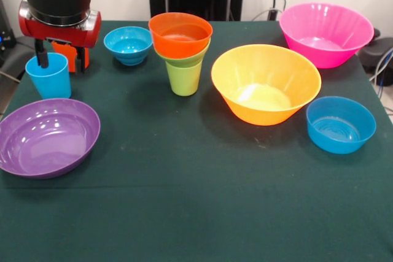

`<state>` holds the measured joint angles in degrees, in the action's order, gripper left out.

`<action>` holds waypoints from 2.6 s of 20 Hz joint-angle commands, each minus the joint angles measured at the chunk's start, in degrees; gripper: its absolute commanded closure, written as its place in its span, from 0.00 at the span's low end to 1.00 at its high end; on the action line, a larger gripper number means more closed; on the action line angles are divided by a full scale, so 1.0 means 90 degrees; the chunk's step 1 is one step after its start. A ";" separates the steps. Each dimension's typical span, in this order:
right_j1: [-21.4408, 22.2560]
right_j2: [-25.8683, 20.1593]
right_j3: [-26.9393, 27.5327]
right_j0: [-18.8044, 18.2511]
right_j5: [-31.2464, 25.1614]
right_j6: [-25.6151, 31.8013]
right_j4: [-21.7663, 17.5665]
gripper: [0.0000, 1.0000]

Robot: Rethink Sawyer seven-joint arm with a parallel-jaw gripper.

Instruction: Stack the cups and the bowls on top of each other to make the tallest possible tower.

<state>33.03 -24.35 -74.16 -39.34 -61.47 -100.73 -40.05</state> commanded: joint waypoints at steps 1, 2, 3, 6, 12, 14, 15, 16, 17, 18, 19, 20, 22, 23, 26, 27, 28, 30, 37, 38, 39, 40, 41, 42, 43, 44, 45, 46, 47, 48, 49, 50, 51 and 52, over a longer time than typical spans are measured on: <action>-0.0063 0.0149 0.0085 0.0137 -0.0425 0.0838 -0.0152 0.00; -0.0075 0.0156 0.0090 0.0148 -0.0414 0.0825 -0.0165 0.00; -0.0099 0.0165 0.0072 0.0156 -0.0379 0.0787 -0.0170 0.00; -0.0249 0.0225 0.0042 0.0197 -0.0158 0.0618 -0.0272 0.00; -0.0423 0.0404 0.0098 0.0300 -0.0099 0.0259 -0.0316 0.00; -0.0470 0.0454 0.0122 0.0335 -0.0076 0.0214 -0.0304 0.00; -0.0483 0.0480 0.0126 0.0348 -0.0062 0.0203 -0.0311 0.00; -0.0519 0.0507 0.0162 0.0369 -0.0052 0.0194 -0.0318 0.00; -0.0535 0.0530 0.0167 0.0382 -0.0038 0.0190 -0.0318 0.00; -0.0555 0.0556 0.0176 0.0403 -0.0029 0.0163 -0.0315 0.00; -0.0568 0.0576 0.0183 0.0412 -0.0037 0.0167 -0.0307 0.00; -0.0589 0.0600 0.0195 0.0423 -0.0018 0.0171 -0.0312 0.00; -0.0610 0.0655 0.0213 0.0434 -0.0027 0.0181 -0.0329 0.00; -0.0618 0.0678 0.0223 0.0444 -0.0035 0.0196 -0.0326 0.00; -0.0650 0.0758 0.0269 0.0488 -0.0034 0.0213 -0.0372 0.00; -0.0666 0.0796 0.0305 0.0516 -0.0069 0.0230 -0.0395 0.00; -0.0678 0.0845 0.0328 0.0543 -0.0098 0.0245 -0.0412 0.00; -0.0705 0.0943 0.0404 0.0603 -0.0186 0.0260 -0.0488 0.00; -0.0785 0.1251 0.0576 0.0765 -0.0279 0.0300 -0.0502 0.00; -0.0790 0.1282 0.0570 0.0775 -0.0255 0.0289 -0.0481 0.00; -0.0806 0.1312 0.0578 0.0783 -0.0245 0.0295 -0.0465 0.00; -0.0816 0.1344 0.0585 0.0800 -0.0233 0.0295 -0.0449 0.00; -0.0834 0.1380 0.0586 0.0807 -0.0203 0.0285 -0.0432 0.00; -0.0837 0.1407 0.0554 0.0805 -0.0181 0.0280 -0.0408 0.00; -0.0853 0.1429 0.0539 0.0804 -0.0157 0.0264 -0.0387 0.00; -0.0861 0.1454 0.0528 0.0811 -0.0171 0.0256 -0.0374 0.00; -0.0885 0.1476 0.0527 0.0814 -0.0197 0.0252 -0.0347 0.00; -0.0909 0.1496 0.0534 0.0819 -0.0194 0.0251 -0.0327 0.00; -0.0925 0.1513 0.0527 0.0820 -0.0168 0.0236 -0.0314 0.00; -0.0923 0.1521 0.0518 0.0820 -0.0165 0.0240 -0.0275 0.00; -0.0889 0.1499 0.0465 0.0797 -0.0118 0.0250 -0.0203 0.00; -0.0855 0.1476 0.0412 0.0773 -0.0071 0.0259 -0.0132 0.00; -0.0821 0.1453 0.0358 0.0750 -0.0024 0.0268 -0.0060 0.00; -0.0787 0.1431 0.0305 0.0726 0.0023 0.0277 0.0011 0.00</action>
<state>26.53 -10.07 -71.70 -34.07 -61.44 -100.73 -40.27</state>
